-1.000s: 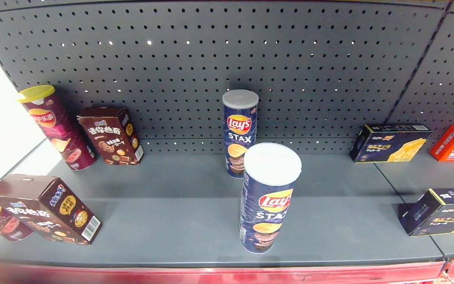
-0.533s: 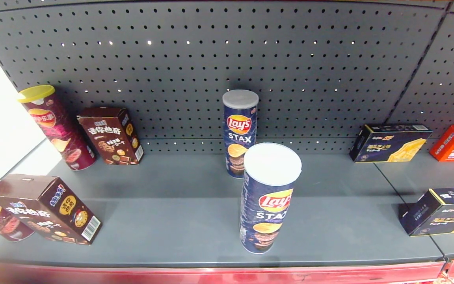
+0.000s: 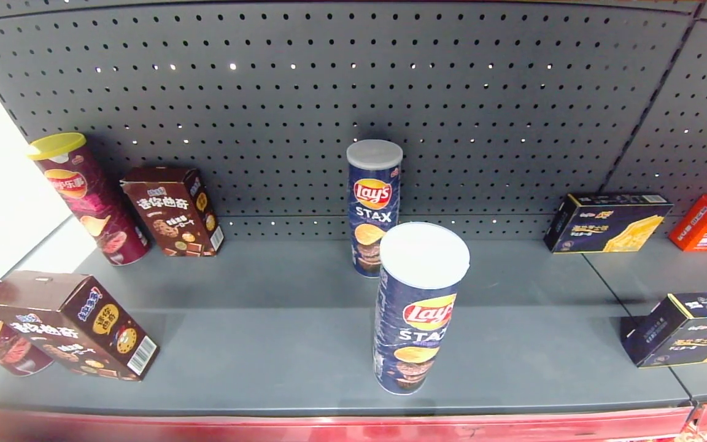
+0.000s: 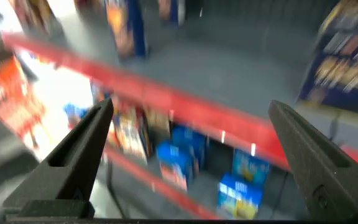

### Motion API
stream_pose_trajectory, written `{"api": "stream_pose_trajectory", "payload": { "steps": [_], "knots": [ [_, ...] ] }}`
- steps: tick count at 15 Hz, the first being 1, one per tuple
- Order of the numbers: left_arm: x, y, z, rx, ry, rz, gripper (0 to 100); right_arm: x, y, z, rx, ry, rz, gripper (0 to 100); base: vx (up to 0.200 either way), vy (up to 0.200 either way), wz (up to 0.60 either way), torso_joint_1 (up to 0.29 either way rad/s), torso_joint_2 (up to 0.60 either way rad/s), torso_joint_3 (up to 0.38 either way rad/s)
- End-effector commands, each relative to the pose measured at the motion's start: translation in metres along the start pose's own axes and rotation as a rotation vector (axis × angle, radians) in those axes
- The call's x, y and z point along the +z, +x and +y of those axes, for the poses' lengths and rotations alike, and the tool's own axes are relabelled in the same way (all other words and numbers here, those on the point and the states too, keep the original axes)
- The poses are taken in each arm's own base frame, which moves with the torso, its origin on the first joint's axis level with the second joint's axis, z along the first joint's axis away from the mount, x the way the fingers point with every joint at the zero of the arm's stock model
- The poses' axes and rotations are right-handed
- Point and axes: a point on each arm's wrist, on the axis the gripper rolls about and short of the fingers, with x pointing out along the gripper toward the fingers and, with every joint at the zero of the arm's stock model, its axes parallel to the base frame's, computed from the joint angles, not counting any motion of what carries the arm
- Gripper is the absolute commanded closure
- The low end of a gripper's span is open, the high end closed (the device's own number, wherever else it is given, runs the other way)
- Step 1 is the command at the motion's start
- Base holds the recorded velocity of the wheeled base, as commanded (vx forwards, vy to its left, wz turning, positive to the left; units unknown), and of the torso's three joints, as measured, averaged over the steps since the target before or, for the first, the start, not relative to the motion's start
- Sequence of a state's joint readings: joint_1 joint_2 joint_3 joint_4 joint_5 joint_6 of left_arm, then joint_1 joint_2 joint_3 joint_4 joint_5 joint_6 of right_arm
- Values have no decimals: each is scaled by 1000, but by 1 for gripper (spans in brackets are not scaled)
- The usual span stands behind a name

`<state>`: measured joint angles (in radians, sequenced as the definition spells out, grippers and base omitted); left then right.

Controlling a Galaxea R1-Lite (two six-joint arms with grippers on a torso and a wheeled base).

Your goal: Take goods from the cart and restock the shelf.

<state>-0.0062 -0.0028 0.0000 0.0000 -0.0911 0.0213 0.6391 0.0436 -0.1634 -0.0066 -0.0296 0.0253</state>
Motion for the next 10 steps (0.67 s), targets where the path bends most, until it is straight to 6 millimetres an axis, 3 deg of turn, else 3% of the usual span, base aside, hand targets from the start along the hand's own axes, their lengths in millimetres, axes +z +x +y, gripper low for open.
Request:
{"api": "stream_pose_trajectory", "payload": {
  "steps": [1, 3, 5, 10],
  "knots": [
    [0, 0, 0, -3, 1, 4, 0, 122, 50, 4, -32, 55, -4, 0, 0, 0, 0, 0, 0, 0],
    [0, 0, 0, -1, 0, 3, 0, 125, 75, 5, -26, 28, 64, 0, 0, 0, 0, 0, 0, 0],
    [0, 0, 0, -1, 0, 1, 0, 113, 88, 5, 3, 0, 145, 0, 0, 0, 0, 0, 0, 0],
    [0, 0, 0, 1, 0, 3, 0, 89, 148, 10, 91, -11, 346, 0, 0, 0, 0, 0, 0, 0]
  ]
}}
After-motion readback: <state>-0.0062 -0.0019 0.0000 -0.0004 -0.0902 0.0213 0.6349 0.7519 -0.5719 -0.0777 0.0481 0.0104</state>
